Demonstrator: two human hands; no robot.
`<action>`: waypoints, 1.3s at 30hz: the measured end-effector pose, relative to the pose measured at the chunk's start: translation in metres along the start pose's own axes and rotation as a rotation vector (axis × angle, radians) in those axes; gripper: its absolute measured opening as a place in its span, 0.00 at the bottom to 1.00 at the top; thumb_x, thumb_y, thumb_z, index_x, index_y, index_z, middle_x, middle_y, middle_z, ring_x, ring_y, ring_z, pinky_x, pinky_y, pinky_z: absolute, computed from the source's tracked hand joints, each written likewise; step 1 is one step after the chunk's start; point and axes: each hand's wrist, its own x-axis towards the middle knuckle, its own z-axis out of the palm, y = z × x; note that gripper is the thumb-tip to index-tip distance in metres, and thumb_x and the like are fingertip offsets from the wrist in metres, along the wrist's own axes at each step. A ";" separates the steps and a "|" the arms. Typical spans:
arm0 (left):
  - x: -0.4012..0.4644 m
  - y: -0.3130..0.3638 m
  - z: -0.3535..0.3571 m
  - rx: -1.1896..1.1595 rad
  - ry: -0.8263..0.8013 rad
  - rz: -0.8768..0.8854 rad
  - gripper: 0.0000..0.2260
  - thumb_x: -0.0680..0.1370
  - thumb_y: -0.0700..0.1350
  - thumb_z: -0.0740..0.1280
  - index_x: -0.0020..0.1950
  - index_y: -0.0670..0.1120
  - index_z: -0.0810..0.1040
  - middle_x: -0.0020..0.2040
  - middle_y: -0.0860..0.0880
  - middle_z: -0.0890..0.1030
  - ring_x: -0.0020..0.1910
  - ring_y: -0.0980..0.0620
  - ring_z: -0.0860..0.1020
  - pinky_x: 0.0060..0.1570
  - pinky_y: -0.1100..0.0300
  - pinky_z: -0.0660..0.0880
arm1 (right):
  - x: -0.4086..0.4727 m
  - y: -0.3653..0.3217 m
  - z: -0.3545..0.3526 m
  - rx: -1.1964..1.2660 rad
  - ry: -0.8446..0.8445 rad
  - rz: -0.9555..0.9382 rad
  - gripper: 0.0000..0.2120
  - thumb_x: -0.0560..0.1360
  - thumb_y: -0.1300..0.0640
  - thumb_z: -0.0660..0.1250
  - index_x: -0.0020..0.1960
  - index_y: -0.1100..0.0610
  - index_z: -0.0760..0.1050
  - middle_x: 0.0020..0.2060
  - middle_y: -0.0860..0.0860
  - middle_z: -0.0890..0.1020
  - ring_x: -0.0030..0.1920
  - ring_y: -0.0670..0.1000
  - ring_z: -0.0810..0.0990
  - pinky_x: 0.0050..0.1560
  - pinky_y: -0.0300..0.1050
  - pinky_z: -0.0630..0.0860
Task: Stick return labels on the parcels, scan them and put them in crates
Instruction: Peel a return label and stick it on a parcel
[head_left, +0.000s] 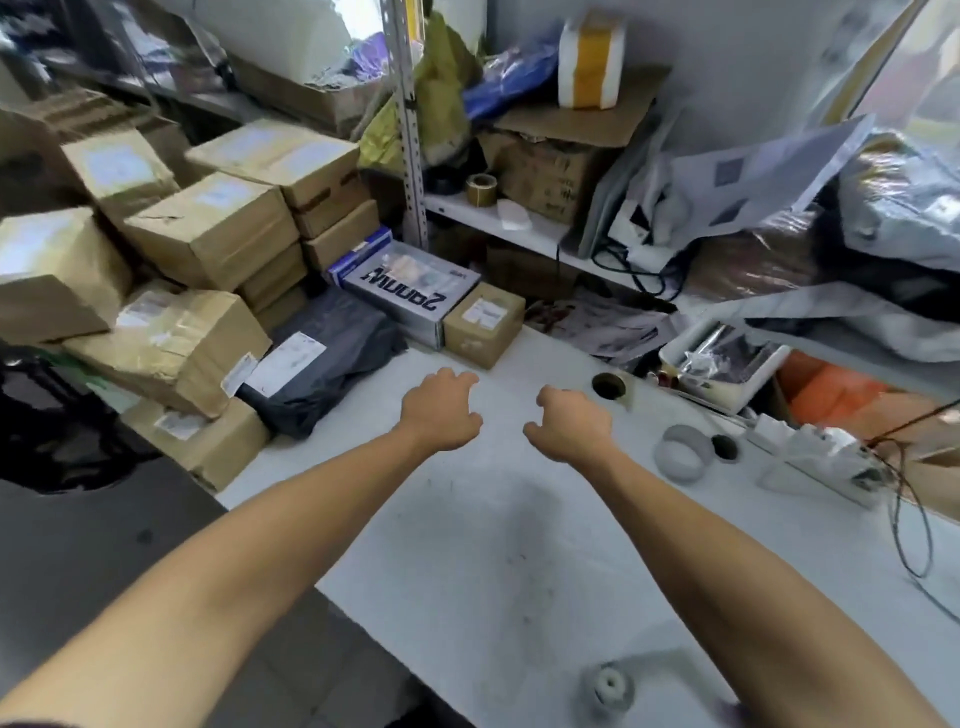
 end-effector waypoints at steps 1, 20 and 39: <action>0.020 -0.005 -0.001 -0.014 0.009 0.003 0.29 0.77 0.54 0.67 0.77 0.52 0.65 0.73 0.45 0.69 0.69 0.42 0.71 0.62 0.47 0.74 | 0.011 -0.001 0.002 0.008 -0.001 0.018 0.19 0.76 0.49 0.64 0.64 0.56 0.73 0.57 0.55 0.80 0.58 0.58 0.77 0.45 0.48 0.73; 0.187 -0.029 0.050 -0.091 -0.012 0.068 0.29 0.75 0.62 0.70 0.72 0.53 0.68 0.77 0.36 0.53 0.74 0.33 0.55 0.69 0.42 0.65 | 0.092 -0.005 0.042 0.355 -0.018 0.447 0.21 0.79 0.45 0.63 0.69 0.51 0.73 0.56 0.49 0.81 0.56 0.52 0.79 0.54 0.48 0.77; 0.054 0.015 0.058 -0.390 -0.147 0.790 0.44 0.70 0.38 0.76 0.81 0.53 0.56 0.81 0.50 0.52 0.80 0.47 0.55 0.71 0.49 0.71 | -0.058 0.084 0.048 1.342 0.053 0.565 0.26 0.71 0.43 0.75 0.63 0.57 0.81 0.54 0.57 0.86 0.50 0.57 0.86 0.54 0.57 0.83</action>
